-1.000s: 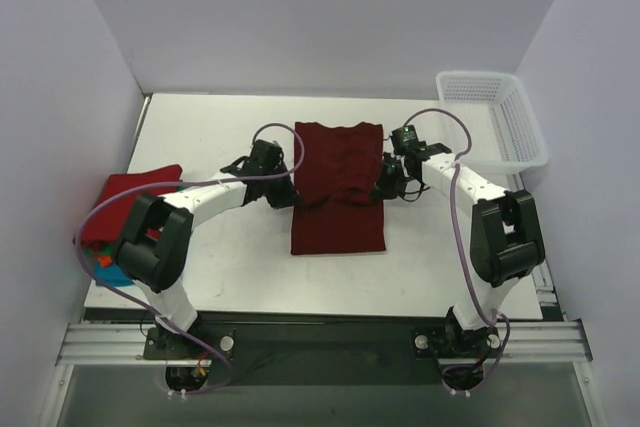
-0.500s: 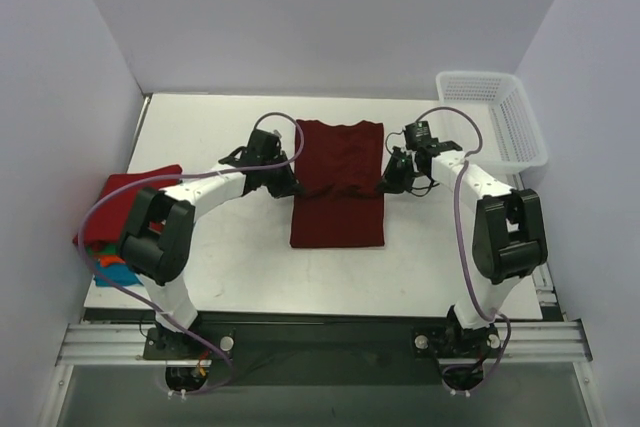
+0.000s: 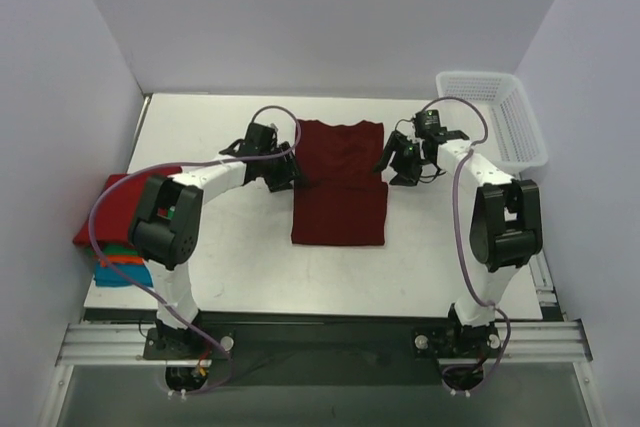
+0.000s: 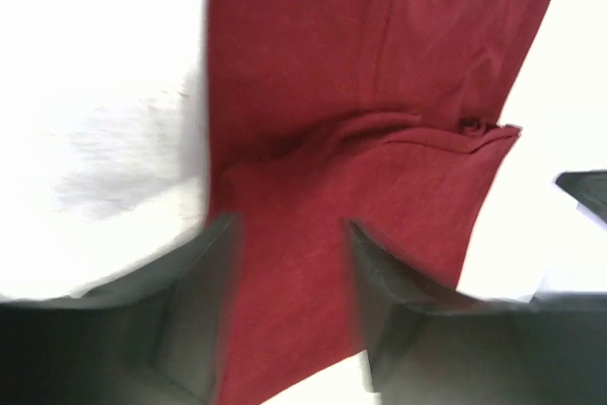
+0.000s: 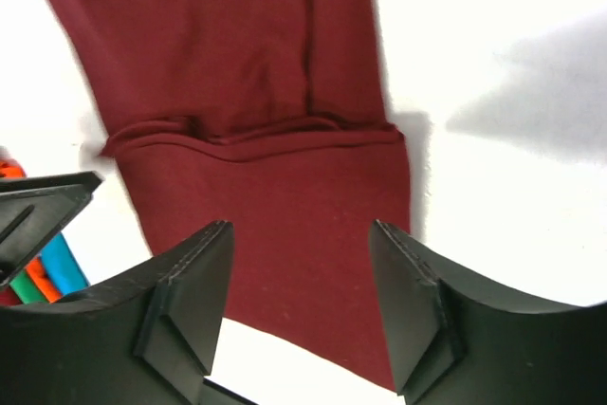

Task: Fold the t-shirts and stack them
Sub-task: Fold the folded rectangular tshirt in 1/3 of the way

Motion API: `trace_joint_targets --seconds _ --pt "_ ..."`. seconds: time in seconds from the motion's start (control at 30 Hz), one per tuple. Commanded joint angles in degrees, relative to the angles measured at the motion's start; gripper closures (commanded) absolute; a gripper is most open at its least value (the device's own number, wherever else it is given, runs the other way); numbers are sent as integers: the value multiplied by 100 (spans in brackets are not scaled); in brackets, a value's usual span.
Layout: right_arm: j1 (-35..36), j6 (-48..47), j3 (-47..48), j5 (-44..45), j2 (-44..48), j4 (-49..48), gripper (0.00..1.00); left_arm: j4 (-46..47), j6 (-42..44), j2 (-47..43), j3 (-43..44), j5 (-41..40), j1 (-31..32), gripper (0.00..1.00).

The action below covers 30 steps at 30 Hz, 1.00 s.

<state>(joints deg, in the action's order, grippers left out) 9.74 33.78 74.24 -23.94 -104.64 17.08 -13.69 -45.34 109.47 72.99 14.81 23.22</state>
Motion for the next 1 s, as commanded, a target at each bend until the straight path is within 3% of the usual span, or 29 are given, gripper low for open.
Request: trace_joint_targets --seconds 0.0,0.13,0.27,0.3,0.33,0.47,0.57,0.77,0.97 --pt "-33 -284 512 -111 225 234 40 8 105 -242 128 -83 -160 30" --pt "63 -302 382 91 531 348 43 33 96 -505 -144 -223 -222 22" --pt "528 -153 -31 425 874 340 56 157 43 -830 -338 -206 32 29" --pt "607 -100 -250 530 927 322 64 174 34 -866 -364 -241 138 34" --pt "678 -21 -365 575 971 287 68 183 17 -901 -417 -250 226 47" --pt "1030 260 -1085 567 1261 -159 73 349 -194 -1006 -916 -338 735 82" --pt "1083 418 -1832 373 1428 -591 75 507 -361 -1042 -1251 -417 877 94" --pt "916 542 -3263 285 1824 -1259 77 990 -475 -1120 -2473 -373 947 100" --pt "705 524 -3863 109 1912 -1576 78 1290 -467 -1261 -3080 -277 859 100"
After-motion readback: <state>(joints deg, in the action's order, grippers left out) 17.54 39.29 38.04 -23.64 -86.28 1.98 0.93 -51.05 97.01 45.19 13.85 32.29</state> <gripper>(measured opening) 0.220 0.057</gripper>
